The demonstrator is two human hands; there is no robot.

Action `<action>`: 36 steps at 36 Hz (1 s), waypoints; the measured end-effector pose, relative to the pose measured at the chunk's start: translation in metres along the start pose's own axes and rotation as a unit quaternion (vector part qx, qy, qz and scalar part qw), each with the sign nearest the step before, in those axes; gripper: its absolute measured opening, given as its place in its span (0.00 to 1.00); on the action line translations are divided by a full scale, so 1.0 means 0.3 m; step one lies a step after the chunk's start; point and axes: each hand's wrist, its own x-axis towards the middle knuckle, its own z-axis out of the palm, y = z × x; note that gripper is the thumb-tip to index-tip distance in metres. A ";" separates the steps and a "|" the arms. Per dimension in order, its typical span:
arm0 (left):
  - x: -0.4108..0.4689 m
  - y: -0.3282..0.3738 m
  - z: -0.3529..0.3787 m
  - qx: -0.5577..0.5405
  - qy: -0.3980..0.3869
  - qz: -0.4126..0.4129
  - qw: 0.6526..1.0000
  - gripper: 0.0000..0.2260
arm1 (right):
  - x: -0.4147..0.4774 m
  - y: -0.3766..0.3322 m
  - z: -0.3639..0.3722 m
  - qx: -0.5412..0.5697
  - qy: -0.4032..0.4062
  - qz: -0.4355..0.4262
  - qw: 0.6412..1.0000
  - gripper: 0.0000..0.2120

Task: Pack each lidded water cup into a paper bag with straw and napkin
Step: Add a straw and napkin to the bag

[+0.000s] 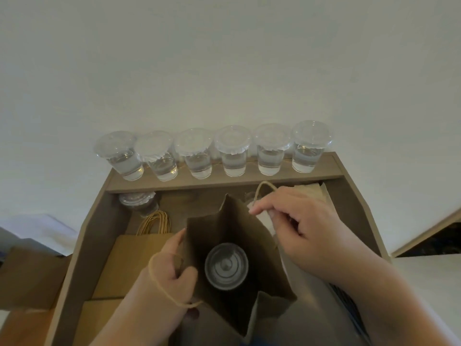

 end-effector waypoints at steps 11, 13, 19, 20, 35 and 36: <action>-0.011 -0.030 0.022 0.049 0.027 0.007 0.998 0.31 | -0.002 0.389 0.120 0.101 0.159 0.254 0.949 0.19; -0.009 -0.039 0.026 0.045 0.036 0.024 0.998 0.31 | 0.018 0.553 0.193 0.026 0.104 0.322 0.941 0.15; 0.006 -0.058 0.043 0.001 0.052 0.011 0.999 0.29 | 0.057 0.782 0.249 -0.196 -0.014 0.315 0.929 0.35; 0.007 -0.064 0.046 -0.011 0.056 0.004 0.998 0.28 | 0.067 0.796 0.248 -0.198 -0.016 0.324 0.925 0.36; 0.012 -0.092 0.082 -0.021 0.096 -0.029 0.995 0.29 | 0.063 0.876 0.214 -0.099 0.057 0.417 0.902 0.23; 0.011 -0.086 0.081 -0.021 0.095 -0.033 0.995 0.28 | 0.065 0.875 0.210 -0.084 0.076 0.420 0.901 0.21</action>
